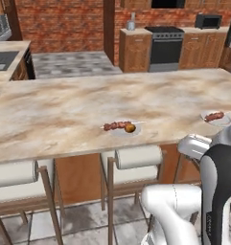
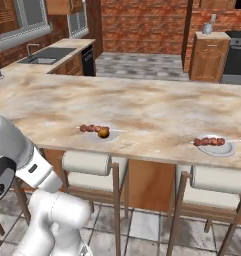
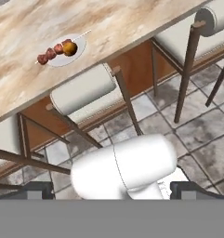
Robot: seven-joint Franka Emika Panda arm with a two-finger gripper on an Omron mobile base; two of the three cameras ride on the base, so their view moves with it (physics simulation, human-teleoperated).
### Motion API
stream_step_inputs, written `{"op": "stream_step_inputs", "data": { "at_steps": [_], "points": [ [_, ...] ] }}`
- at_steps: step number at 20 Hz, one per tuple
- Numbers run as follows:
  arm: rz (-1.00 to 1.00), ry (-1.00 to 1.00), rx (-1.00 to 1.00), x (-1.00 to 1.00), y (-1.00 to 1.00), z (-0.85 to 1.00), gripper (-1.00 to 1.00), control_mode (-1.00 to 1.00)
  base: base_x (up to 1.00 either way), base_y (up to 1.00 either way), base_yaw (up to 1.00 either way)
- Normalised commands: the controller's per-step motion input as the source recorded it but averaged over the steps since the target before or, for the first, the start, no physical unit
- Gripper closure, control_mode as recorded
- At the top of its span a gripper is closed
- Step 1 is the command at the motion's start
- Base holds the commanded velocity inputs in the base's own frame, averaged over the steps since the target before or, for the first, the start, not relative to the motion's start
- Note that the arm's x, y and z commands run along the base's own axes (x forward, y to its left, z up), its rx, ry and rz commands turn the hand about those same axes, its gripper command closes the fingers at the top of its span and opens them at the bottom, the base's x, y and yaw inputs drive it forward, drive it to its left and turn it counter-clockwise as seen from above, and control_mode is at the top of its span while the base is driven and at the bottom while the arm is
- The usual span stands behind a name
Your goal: Pick up the mango and tangerine from the fridge and place one fruit on each plate on the dining counter.
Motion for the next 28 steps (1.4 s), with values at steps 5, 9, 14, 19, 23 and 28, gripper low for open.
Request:
{"op": "stream_step_inputs", "data": {
  "at_steps": [5,9,14,19,23,28],
  "points": [
    [0.0,0.0,0.0,0.0,0.0,0.0,-1.0,1.0,-0.9,-0.61,-0.25],
    [0.0,0.0,0.0,0.0,0.0,0.0,-1.0,1.0,-0.61,-0.82,-0.35],
    [0.0,0.0,0.0,0.0,0.0,0.0,-1.0,1.0,-0.49,-1.0,-0.42],
    [0.0,0.0,0.0,0.0,0.0,0.0,-1.0,1.0,-0.19,-1.0,-0.34],
    [0.0,0.0,0.0,0.0,0.0,0.0,-1.0,1.0,0.33,-1.0,-0.12],
    [0.0,0.0,0.0,0.0,0.0,0.0,-1.0,1.0,0.61,-1.0,0.06]
  ]
}}
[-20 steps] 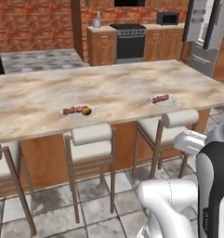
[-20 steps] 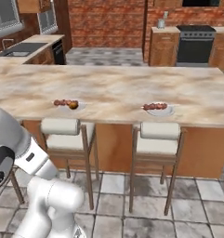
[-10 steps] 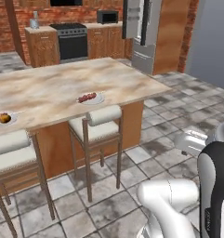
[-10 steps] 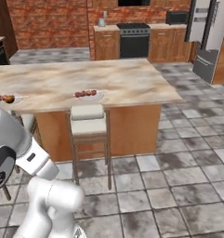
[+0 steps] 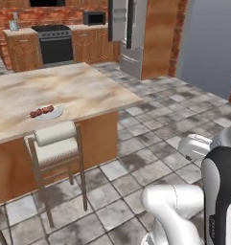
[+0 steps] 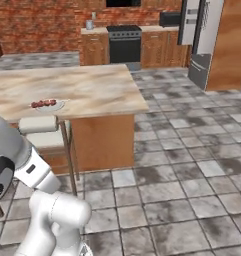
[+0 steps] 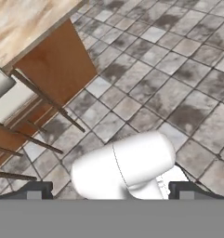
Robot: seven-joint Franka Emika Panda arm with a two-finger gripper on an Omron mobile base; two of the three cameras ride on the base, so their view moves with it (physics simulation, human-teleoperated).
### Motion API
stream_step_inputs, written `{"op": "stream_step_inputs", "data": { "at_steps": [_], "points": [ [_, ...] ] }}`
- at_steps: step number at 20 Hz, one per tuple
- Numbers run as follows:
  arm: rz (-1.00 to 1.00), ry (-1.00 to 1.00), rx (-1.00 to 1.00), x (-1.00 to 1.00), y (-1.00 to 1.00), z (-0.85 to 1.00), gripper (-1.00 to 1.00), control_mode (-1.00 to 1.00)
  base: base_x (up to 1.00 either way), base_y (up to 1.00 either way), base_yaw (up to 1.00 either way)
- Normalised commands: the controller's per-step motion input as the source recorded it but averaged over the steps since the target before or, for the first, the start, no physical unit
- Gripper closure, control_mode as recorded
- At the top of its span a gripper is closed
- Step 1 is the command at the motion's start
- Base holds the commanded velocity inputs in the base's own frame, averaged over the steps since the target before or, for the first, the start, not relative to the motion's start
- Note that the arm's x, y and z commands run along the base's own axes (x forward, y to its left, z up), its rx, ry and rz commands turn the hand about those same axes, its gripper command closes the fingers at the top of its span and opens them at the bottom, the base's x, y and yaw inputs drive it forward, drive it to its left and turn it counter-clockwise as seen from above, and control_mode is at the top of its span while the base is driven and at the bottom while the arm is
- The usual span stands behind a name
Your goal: Pick up the mango and tangerine from the fridge and place one fruit on each plate on the dining counter.
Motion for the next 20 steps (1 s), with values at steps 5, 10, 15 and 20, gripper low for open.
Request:
{"op": "stream_step_inputs", "data": {
  "at_steps": [5,10,15,20],
  "points": [
    [0.0,0.0,0.0,0.0,0.0,0.0,-1.0,1.0,0.66,-0.93,0.24],
    [0.0,0.0,0.0,0.0,0.0,0.0,-1.0,1.0,0.83,-0.74,0.34],
    [0.0,0.0,0.0,0.0,0.0,0.0,-1.0,1.0,0.97,-0.64,0.37],
    [0.0,0.0,0.0,0.0,0.0,0.0,-1.0,1.0,0.93,-0.78,0.3]
  ]
}}
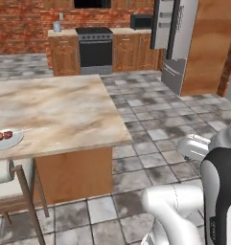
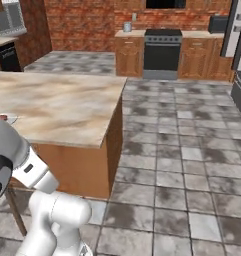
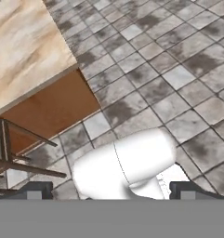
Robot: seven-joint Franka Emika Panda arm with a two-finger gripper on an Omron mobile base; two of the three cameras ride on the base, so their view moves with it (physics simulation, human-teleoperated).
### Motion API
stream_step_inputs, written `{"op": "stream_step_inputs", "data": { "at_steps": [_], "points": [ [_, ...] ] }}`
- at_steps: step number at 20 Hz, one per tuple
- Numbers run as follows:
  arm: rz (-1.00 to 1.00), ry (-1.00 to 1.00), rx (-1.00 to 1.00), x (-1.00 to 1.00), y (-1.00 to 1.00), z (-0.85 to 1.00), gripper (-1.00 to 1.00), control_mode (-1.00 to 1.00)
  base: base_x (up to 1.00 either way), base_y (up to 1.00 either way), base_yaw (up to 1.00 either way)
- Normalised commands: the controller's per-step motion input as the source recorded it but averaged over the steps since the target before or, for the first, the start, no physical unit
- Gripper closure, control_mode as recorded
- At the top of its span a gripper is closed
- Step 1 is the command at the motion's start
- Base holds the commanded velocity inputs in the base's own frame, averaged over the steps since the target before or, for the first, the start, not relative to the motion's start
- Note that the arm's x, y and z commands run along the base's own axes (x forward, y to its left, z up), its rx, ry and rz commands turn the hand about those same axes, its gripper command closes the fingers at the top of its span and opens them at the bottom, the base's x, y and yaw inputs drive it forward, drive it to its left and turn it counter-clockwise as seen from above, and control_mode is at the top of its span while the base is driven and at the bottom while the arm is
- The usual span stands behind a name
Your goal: Pick up the mango and tangerine from the fridge and place one fruit on each plate on the dining counter.
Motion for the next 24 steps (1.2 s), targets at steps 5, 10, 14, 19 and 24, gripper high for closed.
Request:
{"op": "stream_step_inputs", "data": {
  "at_steps": [5,10,14,19,24],
  "points": [
    [0.0,0.0,0.0,0.0,0.0,0.0,-1.0,1.0,0.63,-1.0,0.18],
    [0.0,0.0,0.0,0.0,0.0,0.0,-1.0,1.0,0.74,-0.98,0.19],
    [0.0,0.0,0.0,0.0,0.0,0.0,-1.0,1.0,0.92,-0.9,0.19],
    [0.0,0.0,0.0,0.0,0.0,0.0,-1.0,1.0,1.0,-0.78,0.18],
    [0.0,0.0,0.0,0.0,0.0,0.0,-1.0,1.0,1.0,-0.73,0.14]
  ]
}}
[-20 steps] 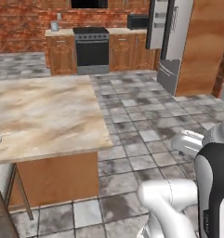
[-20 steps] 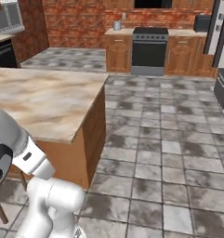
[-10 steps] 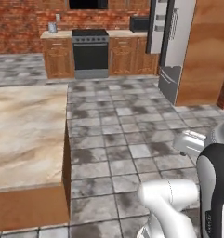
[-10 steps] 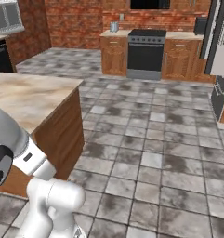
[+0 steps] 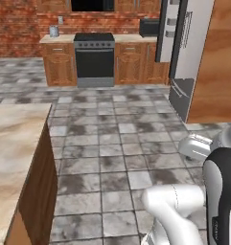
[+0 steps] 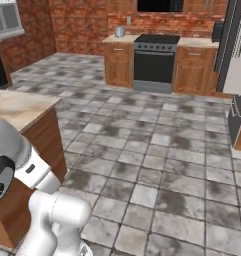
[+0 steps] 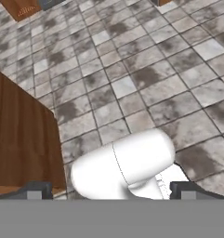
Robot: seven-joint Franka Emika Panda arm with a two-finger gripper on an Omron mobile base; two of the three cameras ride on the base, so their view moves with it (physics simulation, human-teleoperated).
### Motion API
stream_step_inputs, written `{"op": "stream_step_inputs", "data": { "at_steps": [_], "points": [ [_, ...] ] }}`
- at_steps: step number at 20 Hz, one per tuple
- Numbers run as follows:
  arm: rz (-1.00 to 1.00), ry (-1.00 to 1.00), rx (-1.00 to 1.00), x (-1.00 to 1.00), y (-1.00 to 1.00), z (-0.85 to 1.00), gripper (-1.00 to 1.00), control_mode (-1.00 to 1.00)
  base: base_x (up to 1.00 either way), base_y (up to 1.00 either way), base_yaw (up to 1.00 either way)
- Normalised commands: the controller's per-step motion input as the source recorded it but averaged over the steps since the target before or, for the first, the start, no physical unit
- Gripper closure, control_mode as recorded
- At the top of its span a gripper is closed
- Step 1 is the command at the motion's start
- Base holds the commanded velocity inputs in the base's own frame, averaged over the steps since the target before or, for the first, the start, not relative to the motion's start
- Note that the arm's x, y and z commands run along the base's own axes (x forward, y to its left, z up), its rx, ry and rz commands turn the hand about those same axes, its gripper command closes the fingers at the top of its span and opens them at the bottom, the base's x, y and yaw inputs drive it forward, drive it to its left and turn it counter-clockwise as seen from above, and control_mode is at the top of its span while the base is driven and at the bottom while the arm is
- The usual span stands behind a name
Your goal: Pick up the mango and tangerine from the fridge and place one fruit on each plate on the dining counter.
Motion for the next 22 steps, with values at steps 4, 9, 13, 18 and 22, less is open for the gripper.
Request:
{"op": "stream_step_inputs", "data": {
  "at_steps": [4,9,13,18,22],
  "points": [
    [0.0,0.0,0.0,0.0,0.0,0.0,-1.0,1.0,1.0,-0.69,0.1],
    [0.0,0.0,0.0,0.0,0.0,0.0,-1.0,1.0,1.0,-0.47,0.02],
    [0.0,0.0,0.0,0.0,0.0,0.0,-1.0,1.0,1.0,-0.23,0.0],
    [0.0,0.0,0.0,0.0,0.0,0.0,-1.0,1.0,1.0,-0.01,-0.11],
    [0.0,0.0,0.0,0.0,0.0,0.0,-1.0,1.0,1.0,0.0,-0.23]
  ]
}}
